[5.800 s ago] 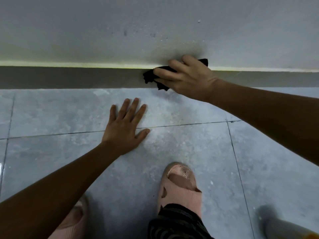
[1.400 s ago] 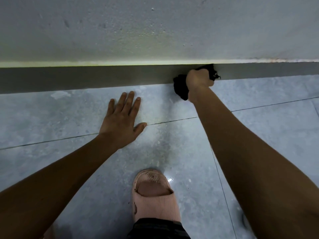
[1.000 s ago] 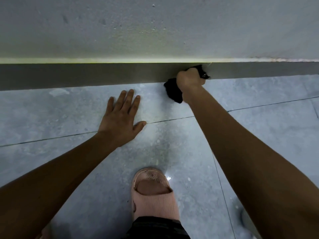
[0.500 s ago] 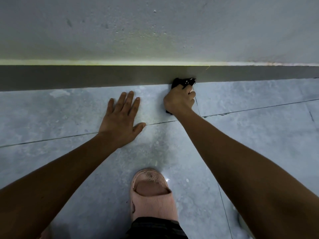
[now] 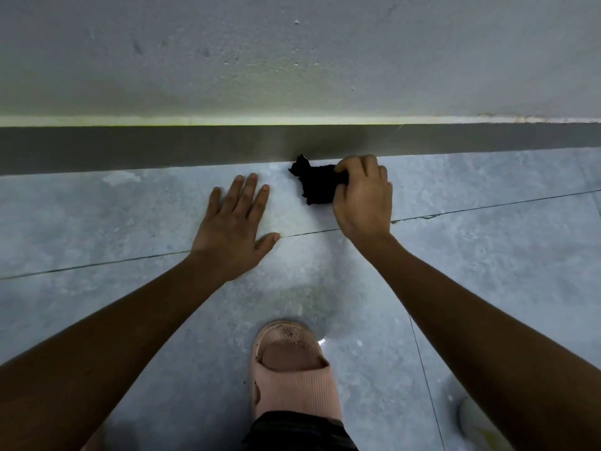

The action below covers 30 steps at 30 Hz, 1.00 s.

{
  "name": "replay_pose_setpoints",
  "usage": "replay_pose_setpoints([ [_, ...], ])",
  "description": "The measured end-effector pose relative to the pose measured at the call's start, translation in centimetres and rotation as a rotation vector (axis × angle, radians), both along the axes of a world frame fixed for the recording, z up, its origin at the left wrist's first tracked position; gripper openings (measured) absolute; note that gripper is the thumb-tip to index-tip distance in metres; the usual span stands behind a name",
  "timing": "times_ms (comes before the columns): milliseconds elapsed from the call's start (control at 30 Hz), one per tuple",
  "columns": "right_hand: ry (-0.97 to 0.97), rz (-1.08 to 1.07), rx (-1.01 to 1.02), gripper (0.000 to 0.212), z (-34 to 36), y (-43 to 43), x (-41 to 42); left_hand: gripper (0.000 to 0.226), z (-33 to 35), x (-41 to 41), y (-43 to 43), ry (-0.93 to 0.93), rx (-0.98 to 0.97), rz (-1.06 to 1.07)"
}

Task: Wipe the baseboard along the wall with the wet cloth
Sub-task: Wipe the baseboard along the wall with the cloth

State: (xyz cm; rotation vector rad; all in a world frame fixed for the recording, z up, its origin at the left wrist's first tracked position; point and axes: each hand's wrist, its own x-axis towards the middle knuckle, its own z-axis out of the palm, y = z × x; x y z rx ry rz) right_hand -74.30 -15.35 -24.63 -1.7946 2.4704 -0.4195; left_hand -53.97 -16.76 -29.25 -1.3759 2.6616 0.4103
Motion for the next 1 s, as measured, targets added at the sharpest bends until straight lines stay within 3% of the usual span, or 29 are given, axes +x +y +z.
replay_pose_setpoints([
  [67, -0.184, -0.227, 0.005, 0.032, 0.1, -0.5, 1.3, 0.079, -0.1, 0.0, 0.1, 0.003, -0.001, 0.007],
  [133, -0.245, -0.35, 0.105, 0.043, 0.1, -1.6, 1.8, 0.079, 0.0, 0.0, 0.0, 0.003, 0.004, 0.01],
  [300, -0.235, -0.446, 0.316, 0.063, -0.1, -3.2, 1.5, 0.078, 0.2, 1.3, 0.5, 0.026, 0.018, 0.053],
  [433, -0.356, -0.566, 0.402, 0.075, -0.8, -3.3, 2.4, 0.082, -0.2, 3.3, 1.1, 0.034, -0.012, 0.083],
  [667, -0.225, -0.294, 0.498, 0.093, -1.5, -2.9, 6.6, 0.086, -0.2, 3.3, 1.1, 0.023, -0.013, 0.087],
  [833, -0.202, -0.482, 0.453, 0.107, -1.0, -3.4, 1.2, 0.09, -0.2, 4.7, 1.2, -0.005, -0.005, 0.2],
  [1000, -0.201, -0.466, 0.543, 0.112, -0.4, -3.6, 0.7, 0.1, -0.4, 6.9, 1.2, 0.021, -0.01, 0.229],
])
